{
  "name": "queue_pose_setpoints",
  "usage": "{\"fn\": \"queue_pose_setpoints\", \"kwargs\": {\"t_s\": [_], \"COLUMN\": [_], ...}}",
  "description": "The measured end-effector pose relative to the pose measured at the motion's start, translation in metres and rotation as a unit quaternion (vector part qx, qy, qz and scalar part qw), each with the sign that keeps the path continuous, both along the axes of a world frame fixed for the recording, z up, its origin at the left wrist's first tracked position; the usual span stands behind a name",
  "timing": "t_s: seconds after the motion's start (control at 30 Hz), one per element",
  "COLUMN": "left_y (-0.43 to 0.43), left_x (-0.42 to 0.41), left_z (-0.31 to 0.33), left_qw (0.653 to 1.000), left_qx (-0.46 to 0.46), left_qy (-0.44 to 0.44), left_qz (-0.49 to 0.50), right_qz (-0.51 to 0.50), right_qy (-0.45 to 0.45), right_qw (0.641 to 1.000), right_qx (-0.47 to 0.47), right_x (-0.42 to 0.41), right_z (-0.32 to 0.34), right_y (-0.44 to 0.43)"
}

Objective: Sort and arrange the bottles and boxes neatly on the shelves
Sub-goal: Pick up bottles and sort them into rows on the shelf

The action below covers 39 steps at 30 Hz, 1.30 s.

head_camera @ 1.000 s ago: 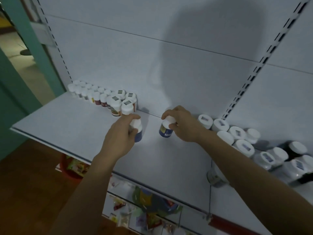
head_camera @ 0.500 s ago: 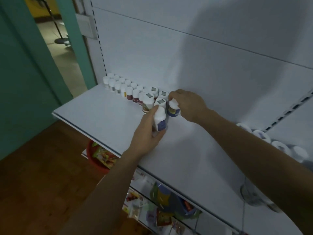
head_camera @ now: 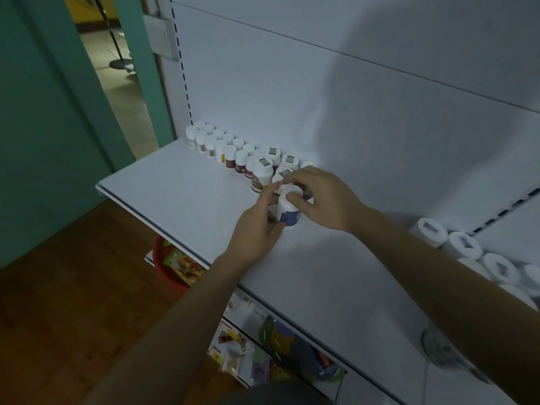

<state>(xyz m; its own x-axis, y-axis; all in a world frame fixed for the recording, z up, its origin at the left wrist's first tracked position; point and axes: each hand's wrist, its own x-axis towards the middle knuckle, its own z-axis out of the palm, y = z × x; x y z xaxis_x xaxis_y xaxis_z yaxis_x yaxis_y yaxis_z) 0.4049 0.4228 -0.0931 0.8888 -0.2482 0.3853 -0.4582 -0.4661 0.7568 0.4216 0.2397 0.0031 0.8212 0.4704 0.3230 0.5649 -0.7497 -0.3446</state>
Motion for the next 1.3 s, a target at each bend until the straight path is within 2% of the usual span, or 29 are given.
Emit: {"fn": "queue_pose_setpoints", "kwargs": {"t_s": [0.07, 0.23, 0.47, 0.6, 0.7, 0.8, 1.3], "left_y": [0.000, -0.002, -0.009, -0.010, -0.011, -0.011, -0.011], "left_x": [0.000, 0.003, 0.001, 0.001, 0.001, 0.002, 0.003], "left_z": [-0.001, -0.007, -0.011, -0.009, -0.009, -0.010, -0.013], "left_qw": [1.000, 0.999, 0.990, 0.988, 0.980, 0.973, 0.961], "left_qx": [0.001, 0.016, 0.127, 0.133, 0.160, 0.182, 0.235], "left_qy": [-0.005, -0.016, -0.009, 0.001, 0.006, 0.020, 0.034], "left_qz": [-0.006, 0.037, 0.060, 0.084, 0.118, 0.144, 0.138], "right_qz": [0.017, 0.026, -0.127, -0.194, -0.180, -0.168, -0.183], "right_qy": [0.019, 0.046, 0.059, 0.082, 0.115, 0.106, 0.059], "right_qw": [1.000, 0.998, 0.990, 0.977, 0.976, 0.980, 0.981], "right_qx": [0.016, -0.041, -0.015, 0.030, 0.033, -0.003, -0.015], "right_x": [0.001, 0.000, 0.010, 0.013, 0.012, 0.013, 0.005], "right_z": [0.000, 0.004, 0.000, -0.006, -0.008, -0.009, -0.018], "right_y": [-0.005, -0.015, -0.015, -0.004, -0.002, -0.003, -0.005]}}
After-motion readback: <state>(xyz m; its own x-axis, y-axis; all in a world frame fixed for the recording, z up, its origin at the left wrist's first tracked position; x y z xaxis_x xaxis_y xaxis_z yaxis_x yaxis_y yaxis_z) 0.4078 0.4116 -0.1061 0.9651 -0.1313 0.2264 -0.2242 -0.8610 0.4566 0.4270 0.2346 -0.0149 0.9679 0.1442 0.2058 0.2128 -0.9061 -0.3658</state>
